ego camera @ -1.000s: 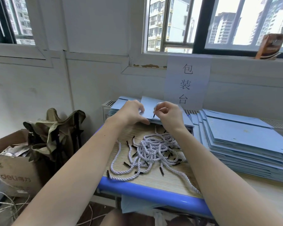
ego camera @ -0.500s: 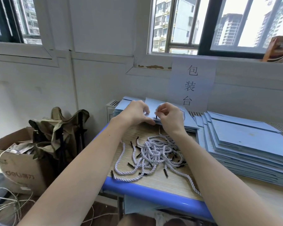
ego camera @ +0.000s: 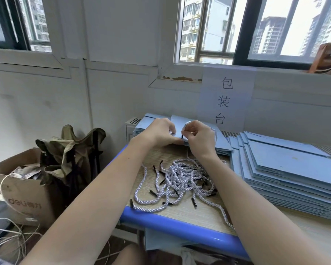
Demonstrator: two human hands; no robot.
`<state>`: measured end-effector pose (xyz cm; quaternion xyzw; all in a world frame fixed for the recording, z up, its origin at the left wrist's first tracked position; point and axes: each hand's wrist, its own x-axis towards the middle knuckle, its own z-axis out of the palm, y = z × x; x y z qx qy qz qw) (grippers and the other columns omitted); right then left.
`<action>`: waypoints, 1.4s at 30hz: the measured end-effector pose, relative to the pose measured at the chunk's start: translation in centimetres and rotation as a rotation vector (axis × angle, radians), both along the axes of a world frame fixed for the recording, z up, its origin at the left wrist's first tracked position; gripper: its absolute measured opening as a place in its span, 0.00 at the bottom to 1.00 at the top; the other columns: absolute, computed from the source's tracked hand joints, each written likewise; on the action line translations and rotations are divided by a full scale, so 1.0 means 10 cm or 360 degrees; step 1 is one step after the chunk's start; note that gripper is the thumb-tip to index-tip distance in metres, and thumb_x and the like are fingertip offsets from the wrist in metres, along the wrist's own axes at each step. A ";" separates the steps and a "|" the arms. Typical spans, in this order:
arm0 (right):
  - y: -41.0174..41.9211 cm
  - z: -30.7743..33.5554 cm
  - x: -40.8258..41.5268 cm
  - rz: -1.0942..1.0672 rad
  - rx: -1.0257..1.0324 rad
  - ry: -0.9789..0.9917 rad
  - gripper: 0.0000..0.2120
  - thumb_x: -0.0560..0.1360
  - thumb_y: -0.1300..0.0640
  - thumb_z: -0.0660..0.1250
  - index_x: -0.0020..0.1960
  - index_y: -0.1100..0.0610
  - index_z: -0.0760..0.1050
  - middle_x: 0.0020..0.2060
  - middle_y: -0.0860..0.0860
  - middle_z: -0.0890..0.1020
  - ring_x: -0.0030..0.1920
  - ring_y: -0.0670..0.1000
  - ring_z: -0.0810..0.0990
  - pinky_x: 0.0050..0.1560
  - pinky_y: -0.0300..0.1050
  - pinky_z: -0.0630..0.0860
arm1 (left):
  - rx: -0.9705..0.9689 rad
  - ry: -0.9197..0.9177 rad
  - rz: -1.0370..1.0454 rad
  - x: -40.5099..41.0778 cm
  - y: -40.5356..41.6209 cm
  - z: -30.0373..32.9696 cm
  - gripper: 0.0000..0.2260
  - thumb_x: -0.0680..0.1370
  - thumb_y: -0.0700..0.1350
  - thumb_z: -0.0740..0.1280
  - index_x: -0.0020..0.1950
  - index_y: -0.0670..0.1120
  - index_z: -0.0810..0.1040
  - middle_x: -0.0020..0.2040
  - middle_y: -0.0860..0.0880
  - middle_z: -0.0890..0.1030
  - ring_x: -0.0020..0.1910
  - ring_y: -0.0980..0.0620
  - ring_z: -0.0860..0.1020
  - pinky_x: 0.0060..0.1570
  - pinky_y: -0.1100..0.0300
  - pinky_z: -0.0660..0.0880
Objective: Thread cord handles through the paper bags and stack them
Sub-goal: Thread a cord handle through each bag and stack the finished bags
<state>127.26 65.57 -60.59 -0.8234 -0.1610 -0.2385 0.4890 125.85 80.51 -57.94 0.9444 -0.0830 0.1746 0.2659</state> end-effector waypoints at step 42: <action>-0.30 0.24 -0.12 0.0128 -0.0913 0.0014 0.23 0.73 0.70 0.59 0.64 0.53 0.75 0.57 0.50 0.82 0.61 0.53 0.72 0.54 0.45 0.69 | 0.0031 -0.0167 0.0027 -0.06 -0.08 -0.03 0.09 0.82 0.49 0.64 0.55 0.52 0.83 0.52 0.46 0.83 0.51 0.46 0.78 0.50 0.51 0.75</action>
